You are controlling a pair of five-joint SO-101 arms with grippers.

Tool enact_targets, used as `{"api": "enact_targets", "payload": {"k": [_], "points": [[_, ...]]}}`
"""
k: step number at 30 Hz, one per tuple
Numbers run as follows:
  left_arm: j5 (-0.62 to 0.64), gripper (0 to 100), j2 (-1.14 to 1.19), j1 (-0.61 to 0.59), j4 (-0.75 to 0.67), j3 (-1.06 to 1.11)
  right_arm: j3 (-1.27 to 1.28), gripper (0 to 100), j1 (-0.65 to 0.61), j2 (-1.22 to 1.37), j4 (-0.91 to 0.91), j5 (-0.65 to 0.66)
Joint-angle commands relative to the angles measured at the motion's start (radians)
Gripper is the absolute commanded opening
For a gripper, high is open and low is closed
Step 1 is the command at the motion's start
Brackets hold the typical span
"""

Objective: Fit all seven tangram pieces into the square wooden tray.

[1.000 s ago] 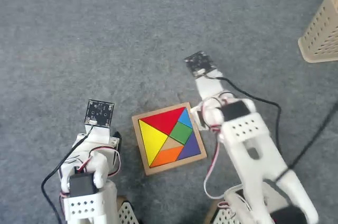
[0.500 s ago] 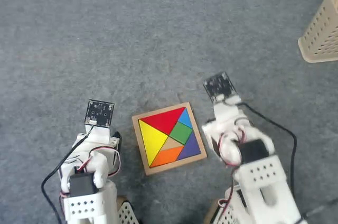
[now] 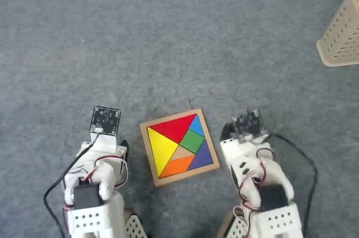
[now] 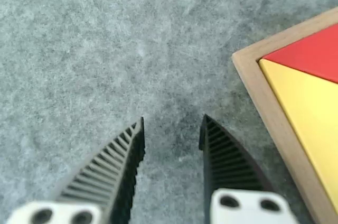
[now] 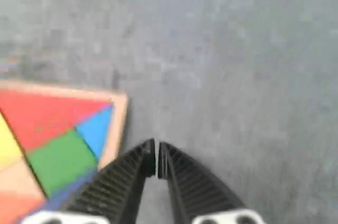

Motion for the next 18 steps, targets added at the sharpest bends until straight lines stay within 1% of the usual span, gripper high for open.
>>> {"api": "enact_targets", "payload": {"k": [1, 6, 10, 18], "points": [[-0.005, 17, -0.006, 0.0, 0.005, -0.012, 0.023, 0.6, 0.071, 0.016, 0.013, 0.015], [-0.005, 17, -0.006, 0.0, 0.005, -0.012, 0.021, 0.6, 0.193, 0.016, 0.173, 0.015], [-0.005, 17, -0.006, 0.0, 0.005, -0.012, 0.015, 0.6, 0.239, 0.008, 0.374, 0.014], [-0.005, 17, -0.006, 0.0, 0.005, -0.012, 0.018, 0.6, 0.239, -0.047, 0.406, 0.014]]}}
